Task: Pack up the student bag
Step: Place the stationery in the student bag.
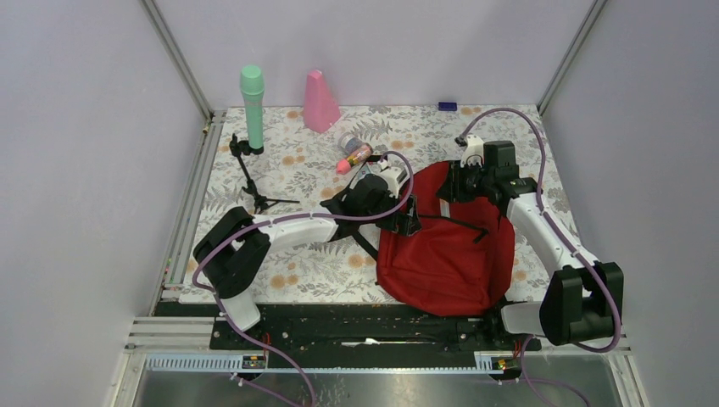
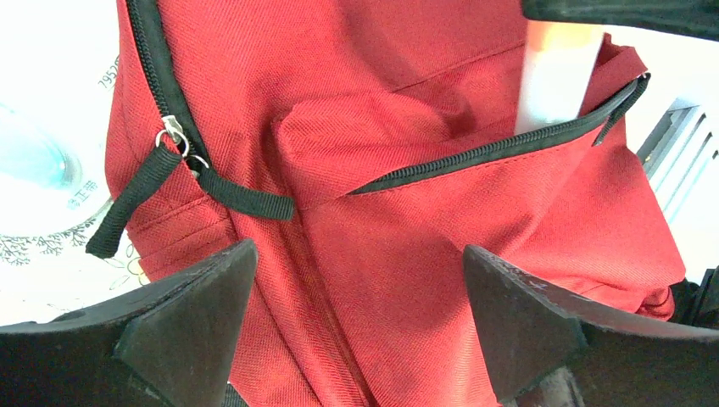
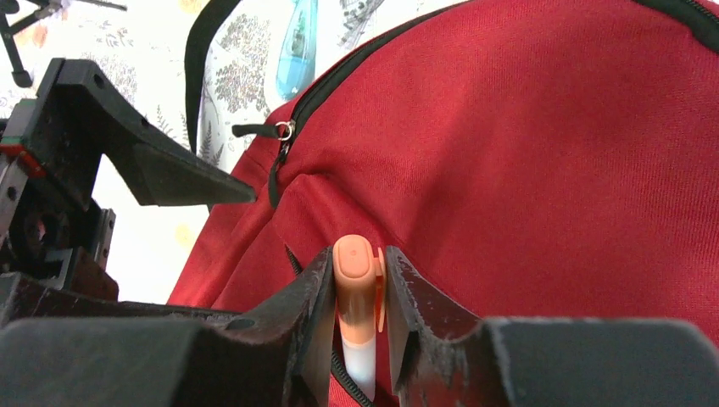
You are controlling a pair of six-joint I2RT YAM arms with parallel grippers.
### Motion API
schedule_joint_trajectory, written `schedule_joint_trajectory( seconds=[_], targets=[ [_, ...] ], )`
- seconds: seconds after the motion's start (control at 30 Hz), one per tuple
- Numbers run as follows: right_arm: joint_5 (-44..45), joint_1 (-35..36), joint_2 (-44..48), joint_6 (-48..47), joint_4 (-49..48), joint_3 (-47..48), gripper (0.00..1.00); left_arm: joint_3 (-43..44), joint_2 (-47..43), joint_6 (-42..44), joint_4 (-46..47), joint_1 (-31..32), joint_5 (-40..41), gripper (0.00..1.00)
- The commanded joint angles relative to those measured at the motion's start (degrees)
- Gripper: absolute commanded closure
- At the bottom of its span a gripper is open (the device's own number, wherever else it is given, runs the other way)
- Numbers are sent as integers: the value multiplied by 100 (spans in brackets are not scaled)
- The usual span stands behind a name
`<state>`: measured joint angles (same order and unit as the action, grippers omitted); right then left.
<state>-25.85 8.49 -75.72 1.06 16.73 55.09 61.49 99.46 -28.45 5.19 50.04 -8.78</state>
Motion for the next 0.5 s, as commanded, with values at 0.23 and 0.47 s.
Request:
schedule_joint_trajectory(
  seconds=[0.23, 0.47],
  targets=[
    [-63, -29, -875, -707, 1850, 1122, 90, -251, -334, -346, 465, -45, -187, 6],
    [-95, -28, -1552, -756, 2509, 1490, 90, -245, -366, -269, 404, -46, -198, 6]
  ],
)
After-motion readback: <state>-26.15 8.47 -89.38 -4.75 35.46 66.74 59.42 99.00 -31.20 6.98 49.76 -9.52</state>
